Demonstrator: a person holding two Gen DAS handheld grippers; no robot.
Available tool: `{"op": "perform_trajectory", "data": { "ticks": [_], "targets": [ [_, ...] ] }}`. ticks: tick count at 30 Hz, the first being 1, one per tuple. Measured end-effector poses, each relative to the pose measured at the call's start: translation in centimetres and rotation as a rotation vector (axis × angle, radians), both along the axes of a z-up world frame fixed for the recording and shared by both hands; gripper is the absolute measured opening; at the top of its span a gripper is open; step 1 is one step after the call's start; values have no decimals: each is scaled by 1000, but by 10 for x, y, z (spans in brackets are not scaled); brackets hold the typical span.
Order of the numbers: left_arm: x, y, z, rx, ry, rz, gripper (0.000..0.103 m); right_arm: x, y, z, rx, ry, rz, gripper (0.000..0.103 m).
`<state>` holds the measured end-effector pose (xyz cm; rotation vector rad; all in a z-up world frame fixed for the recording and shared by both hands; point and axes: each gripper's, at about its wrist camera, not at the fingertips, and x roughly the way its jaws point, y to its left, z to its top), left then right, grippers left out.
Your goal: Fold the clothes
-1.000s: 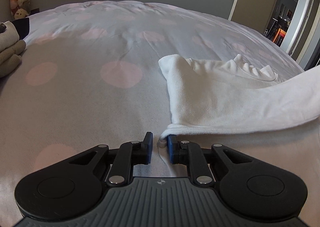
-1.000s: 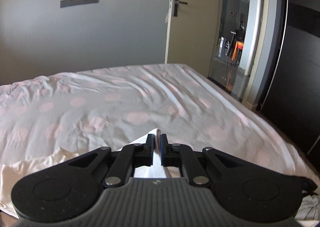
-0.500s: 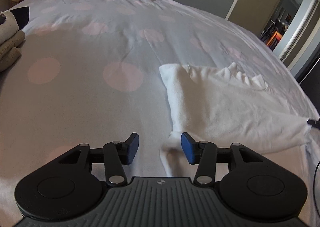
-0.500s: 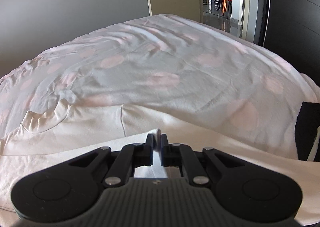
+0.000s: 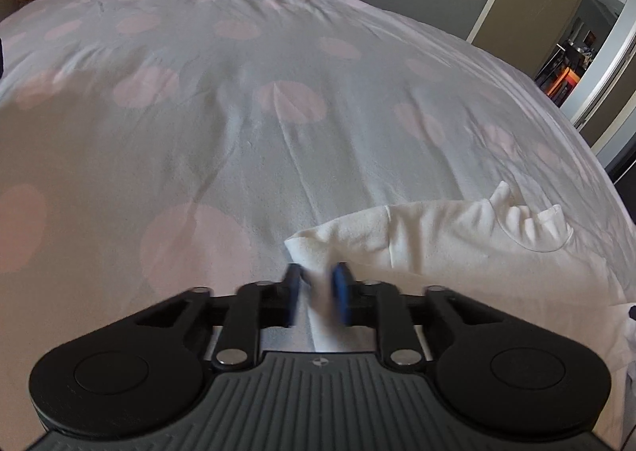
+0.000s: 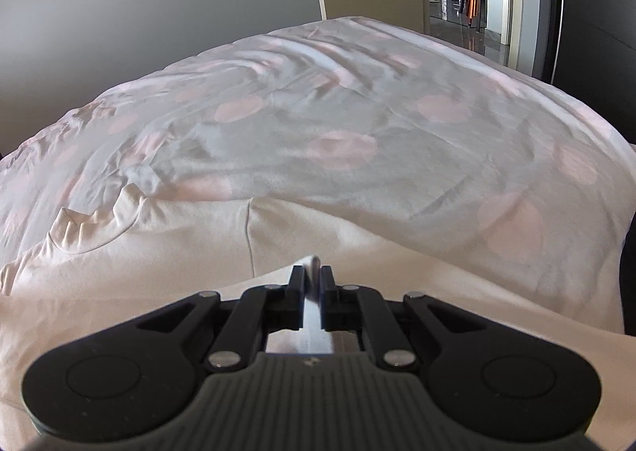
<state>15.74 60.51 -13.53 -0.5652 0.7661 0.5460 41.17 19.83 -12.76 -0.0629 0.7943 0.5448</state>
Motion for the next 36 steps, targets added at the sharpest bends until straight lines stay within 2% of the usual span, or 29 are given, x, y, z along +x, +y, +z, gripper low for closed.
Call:
{"op": "perform_trajectory", "data": {
  "ticks": [4,6,8,13,15,18,23,27,30,33,36],
  "targets": [
    [-12,1,13,44,-56,-11,4,0,-6,12,49,-2,16,8],
    [-12,5,17,63,-57,-11,4,4,-4,15,66,3,20,8],
    [-6,7,13,79,-25,-12,4,10,2,11,56,12,13,7],
    [7,6,-13,116,61,-11,4,30,11,-19,-55,42,-55,4],
    [7,3,-17,135,65,-17,5,33,4,-22,-30,57,-61,3],
    [1,3,-11,128,59,-14,14,30,-4,-20,2,55,-49,8],
    [-24,-12,13,151,34,10,17,7,-16,-4,44,17,-10,9],
    [-44,-44,25,148,5,-54,17,-20,-23,3,72,3,64,9],
    [-53,-68,19,149,9,-101,17,-40,-22,0,45,-15,116,9],
    [-53,-82,0,146,77,-114,17,-47,-21,-11,-21,-5,97,9],
    [-54,-87,-15,175,120,-106,20,-46,-25,-22,-28,2,89,9]
  ]
}}
